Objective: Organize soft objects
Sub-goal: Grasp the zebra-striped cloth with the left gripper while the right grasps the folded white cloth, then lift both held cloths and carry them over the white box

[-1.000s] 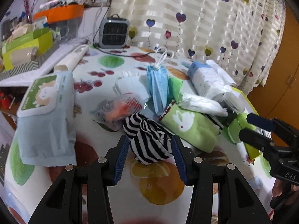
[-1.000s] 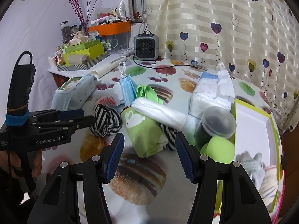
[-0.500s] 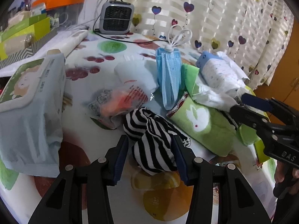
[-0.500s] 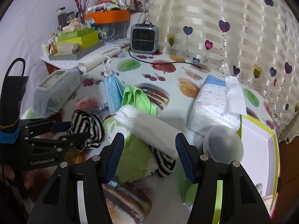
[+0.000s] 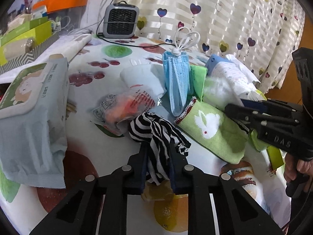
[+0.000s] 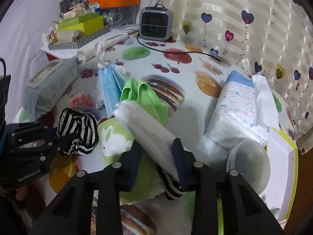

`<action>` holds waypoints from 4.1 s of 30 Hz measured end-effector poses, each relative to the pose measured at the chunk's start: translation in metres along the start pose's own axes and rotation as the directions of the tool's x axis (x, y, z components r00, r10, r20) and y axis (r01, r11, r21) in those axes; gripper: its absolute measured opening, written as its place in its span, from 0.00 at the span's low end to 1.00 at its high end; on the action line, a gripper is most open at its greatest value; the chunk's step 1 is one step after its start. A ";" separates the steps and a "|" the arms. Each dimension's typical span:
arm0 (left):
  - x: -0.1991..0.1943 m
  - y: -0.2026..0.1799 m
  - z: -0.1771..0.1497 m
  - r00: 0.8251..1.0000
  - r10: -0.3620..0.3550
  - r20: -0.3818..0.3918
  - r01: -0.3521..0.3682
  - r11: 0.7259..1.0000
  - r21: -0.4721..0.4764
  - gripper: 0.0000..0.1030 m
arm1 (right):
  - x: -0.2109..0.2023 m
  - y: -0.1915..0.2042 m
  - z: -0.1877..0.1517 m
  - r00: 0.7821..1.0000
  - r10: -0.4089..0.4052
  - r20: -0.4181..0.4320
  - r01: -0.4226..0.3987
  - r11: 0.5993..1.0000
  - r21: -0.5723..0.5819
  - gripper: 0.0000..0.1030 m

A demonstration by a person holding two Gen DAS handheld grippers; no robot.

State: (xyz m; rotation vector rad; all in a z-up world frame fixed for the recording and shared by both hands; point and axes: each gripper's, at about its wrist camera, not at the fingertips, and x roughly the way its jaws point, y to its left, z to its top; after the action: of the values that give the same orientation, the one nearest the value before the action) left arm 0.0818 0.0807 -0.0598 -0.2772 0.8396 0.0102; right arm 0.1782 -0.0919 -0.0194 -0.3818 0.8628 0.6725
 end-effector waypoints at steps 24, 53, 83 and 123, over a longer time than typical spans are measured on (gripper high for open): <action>-0.044 -0.007 -0.003 0.997 -0.017 0.069 0.016 1.000 0.021 0.08 | -0.064 -0.004 -0.016 0.987 0.054 0.153 -0.070 0.992 0.102 0.10; -0.015 -0.046 -0.036 0.997 0.060 -0.052 -0.043 0.961 0.273 0.17 | -0.075 0.005 -0.051 0.981 0.118 0.151 -0.140 0.979 0.145 0.10; -0.076 -0.102 0.001 0.975 -0.195 0.102 0.166 0.955 0.245 0.11 | -0.135 -0.023 -0.071 0.953 0.036 0.301 -0.106 0.970 0.221 0.11; -0.040 -0.207 0.033 0.932 -0.360 0.039 0.322 0.875 0.361 0.11 | -0.160 -0.152 -0.124 0.935 -0.197 0.295 0.019 0.858 0.514 0.11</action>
State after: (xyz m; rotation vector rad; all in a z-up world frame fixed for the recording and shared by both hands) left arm 0.1029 -0.1066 0.0399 -0.0841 0.6633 -0.4514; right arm 0.1363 -0.3348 0.0398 0.1601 0.6471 0.3659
